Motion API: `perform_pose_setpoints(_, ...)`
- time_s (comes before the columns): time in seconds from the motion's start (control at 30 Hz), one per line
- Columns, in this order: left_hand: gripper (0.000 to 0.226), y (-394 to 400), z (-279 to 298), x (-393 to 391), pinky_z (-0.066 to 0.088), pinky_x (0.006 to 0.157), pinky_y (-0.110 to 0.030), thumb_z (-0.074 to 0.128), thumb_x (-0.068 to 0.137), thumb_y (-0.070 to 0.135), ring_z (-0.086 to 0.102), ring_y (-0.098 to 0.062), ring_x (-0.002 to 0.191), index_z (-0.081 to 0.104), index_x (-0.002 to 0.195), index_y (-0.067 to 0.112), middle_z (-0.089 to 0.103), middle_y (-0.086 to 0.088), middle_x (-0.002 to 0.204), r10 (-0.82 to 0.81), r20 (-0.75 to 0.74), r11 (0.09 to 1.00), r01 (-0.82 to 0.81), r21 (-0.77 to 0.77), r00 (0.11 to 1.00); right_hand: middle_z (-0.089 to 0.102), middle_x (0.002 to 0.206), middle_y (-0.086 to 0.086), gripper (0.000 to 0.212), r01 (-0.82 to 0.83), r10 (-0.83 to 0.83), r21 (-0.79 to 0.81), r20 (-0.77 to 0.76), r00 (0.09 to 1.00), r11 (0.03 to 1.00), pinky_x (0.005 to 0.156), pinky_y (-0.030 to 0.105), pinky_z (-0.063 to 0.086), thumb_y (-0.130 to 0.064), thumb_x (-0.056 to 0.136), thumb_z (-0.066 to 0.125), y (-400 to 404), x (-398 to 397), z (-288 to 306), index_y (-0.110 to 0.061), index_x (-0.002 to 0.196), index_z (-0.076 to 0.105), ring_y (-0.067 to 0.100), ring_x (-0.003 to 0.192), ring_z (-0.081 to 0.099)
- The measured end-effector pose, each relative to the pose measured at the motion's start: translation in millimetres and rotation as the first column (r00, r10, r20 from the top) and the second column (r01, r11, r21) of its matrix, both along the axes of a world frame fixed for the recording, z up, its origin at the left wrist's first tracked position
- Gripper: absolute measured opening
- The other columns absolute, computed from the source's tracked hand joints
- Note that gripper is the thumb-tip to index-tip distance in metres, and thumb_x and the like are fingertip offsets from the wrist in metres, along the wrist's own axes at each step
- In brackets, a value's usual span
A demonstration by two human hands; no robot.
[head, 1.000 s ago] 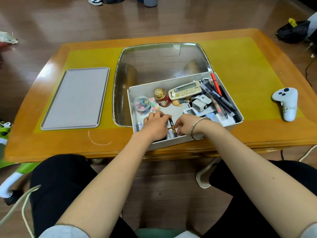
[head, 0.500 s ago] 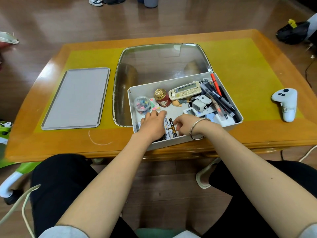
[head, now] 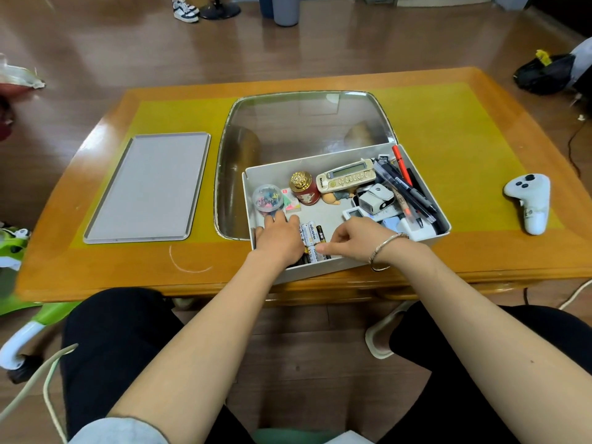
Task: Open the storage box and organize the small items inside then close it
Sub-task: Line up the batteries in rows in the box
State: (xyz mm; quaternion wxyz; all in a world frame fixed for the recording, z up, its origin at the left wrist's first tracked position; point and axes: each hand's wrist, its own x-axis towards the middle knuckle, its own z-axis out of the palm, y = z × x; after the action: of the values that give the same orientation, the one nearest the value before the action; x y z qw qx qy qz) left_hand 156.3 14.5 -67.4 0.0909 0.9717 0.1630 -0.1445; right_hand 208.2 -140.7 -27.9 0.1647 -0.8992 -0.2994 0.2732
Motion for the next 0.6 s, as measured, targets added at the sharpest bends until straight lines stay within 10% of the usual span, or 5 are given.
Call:
perform_pose_setpoints(0.17,0.043,4,3,-3,0.03,0.106,-0.052,0.043,0.095,0.018,0.029,-0.036,0.133,0.04,0.137,0.013,0.036,-0.015,0.142,-0.031,0.065,0.999,0.029,0.019,0.997,0.062,0.061,-0.02,0.014,-0.139,0.147,0.092,-0.087,0.985,0.986,0.051,0.005,0.039,-0.037,0.068,0.081,-18,-6,5,-0.028,0.075,0.073,-0.006,0.059,0.056)
perform_pose_setpoints(0.33,0.044,7,13,-7,0.025,0.106,-0.046,0.063,0.083,0.012,0.031,-0.031,0.132,0.055,0.126,0.017,0.042,-0.009,0.142,-0.09,0.486,0.982,-0.003,0.188,0.869,0.073,0.078,-0.006,0.009,-0.096,0.093,0.147,0.028,0.995,0.984,0.057,0.016,0.044,-0.024,0.075,0.077,-17,-5,-3,-0.018,0.082,0.077,0.006,0.067,0.06)
perform_pose_setpoints(0.6,0.061,46,16,-13,0.037,0.098,-0.046,0.07,0.077,0.005,0.032,-0.033,0.131,0.046,0.132,0.014,0.036,-0.014,0.146,0.151,0.544,0.981,-0.192,0.02,0.825,0.073,0.091,-0.006,0.013,-0.095,0.077,0.217,0.091,0.993,0.972,0.07,0.024,0.05,-0.029,0.08,0.072,-3,-20,-9,-0.022,0.09,0.077,0.006,0.078,0.061)
